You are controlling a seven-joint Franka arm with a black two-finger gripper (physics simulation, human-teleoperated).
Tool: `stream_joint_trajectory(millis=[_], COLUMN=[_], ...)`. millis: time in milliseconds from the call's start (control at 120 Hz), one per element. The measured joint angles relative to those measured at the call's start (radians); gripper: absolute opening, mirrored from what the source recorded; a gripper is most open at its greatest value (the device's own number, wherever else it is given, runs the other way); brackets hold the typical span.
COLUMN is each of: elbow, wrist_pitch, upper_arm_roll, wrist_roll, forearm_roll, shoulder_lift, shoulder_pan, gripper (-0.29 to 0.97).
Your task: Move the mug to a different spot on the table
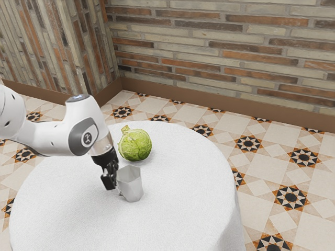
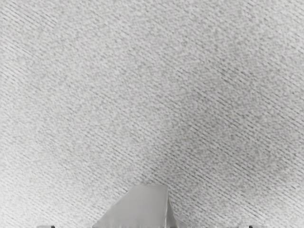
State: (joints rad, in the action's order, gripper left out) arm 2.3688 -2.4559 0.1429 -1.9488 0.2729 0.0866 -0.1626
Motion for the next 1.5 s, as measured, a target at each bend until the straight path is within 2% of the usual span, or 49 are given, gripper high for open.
stream_joint_trajectory(millis=[100,325,458,600,733,875,1008,1208,1500], elbow=[0.0,0.0,0.002,0.006,0.009,0.012,0.033,0.14,0.208], wrist_pitch=[-0.001,0.0,-0.005,-0.028,-0.066,-0.114,-0.141,-0.16,-0.166], upper_arm_roll=[-0.001,-0.009,-0.011,-0.009,-0.01,-0.01,-0.009,-0.009,-0.007], wrist_roll=[0.0,0.004,0.007,0.037,0.078,0.115,0.146,0.183,0.225], forearm_roll=[0.0,0.007,0.048,0.152,0.234,0.271,0.283,0.286,0.289], shoulder_lift=[-0.001,-0.007,-0.018,-0.031,-0.032,-0.036,-0.068,-0.152,-0.202], shoulder_pan=[0.002,0.005,0.001,0.003,0.006,0.005,0.008,0.032,0.09], gripper=[0.32,0.19,0.1,0.03,0.05,0.03,0.04,0.05,-0.03])
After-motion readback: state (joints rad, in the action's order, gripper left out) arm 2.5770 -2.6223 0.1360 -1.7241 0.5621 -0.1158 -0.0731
